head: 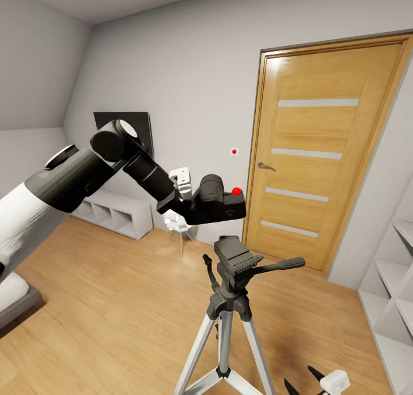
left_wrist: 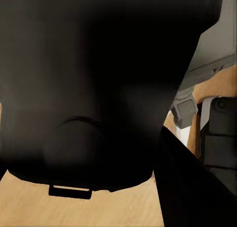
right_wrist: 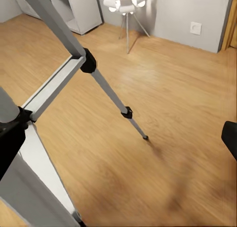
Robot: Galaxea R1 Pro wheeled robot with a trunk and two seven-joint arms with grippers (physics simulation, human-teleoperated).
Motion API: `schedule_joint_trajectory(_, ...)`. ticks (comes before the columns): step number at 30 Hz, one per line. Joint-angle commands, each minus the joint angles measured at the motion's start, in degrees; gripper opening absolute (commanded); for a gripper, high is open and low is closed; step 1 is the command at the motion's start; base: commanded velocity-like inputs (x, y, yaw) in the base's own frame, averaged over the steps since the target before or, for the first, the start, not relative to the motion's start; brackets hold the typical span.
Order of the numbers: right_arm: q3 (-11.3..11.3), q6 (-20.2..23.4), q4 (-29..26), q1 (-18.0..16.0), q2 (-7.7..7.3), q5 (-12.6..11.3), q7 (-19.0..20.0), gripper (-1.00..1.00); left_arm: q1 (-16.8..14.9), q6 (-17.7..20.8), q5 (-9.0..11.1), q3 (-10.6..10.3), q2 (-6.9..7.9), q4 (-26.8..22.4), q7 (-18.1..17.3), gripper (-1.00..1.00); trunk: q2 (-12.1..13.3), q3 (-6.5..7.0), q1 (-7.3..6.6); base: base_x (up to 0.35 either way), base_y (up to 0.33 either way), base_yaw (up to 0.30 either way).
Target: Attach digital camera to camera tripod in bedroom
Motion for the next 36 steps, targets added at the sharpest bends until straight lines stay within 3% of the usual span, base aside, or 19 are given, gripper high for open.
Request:
schedule_joint_trajectory(1, -0.21, -0.32, 0.02, -0.04, 0.1, 0.44, -0.08, 1.0, -0.03, 0.58, -0.21, -0.06, -0.46, 1.07, -0.44, -1.0, -0.05, -0.02, 0.02, 0.0, 0.0, 0.0)
schedule_joint_trajectory(11, -0.21, -0.32, 0.02, -0.06, 0.4, 0.44, -0.67, 1.0, 0.02, 0.58, 0.19, -0.07, -3.56, 12.06, -0.44, -1.0, -0.05, -0.02, 0.02, 0.0, 0.0, 0.0)
schedule_joint_trajectory(20, -0.14, -0.32, 0.44, -0.05, 0.43, 0.44, -0.69, 1.0, 0.03, 0.58, 0.21, -0.07, -9.68, 22.63, -0.44, -1.0, -0.05, -0.02, 0.02, 0.0, 0.0, 0.0)
schedule_joint_trajectory(36, -0.04, -0.29, 1.18, -0.05, 0.48, 0.44, -0.74, 1.0, 0.01, 0.58, 0.22, -0.02, -12.0, 25.26, -0.44, -1.0, -0.05, -0.02, 0.02, 0.0, 0.0, 0.0)
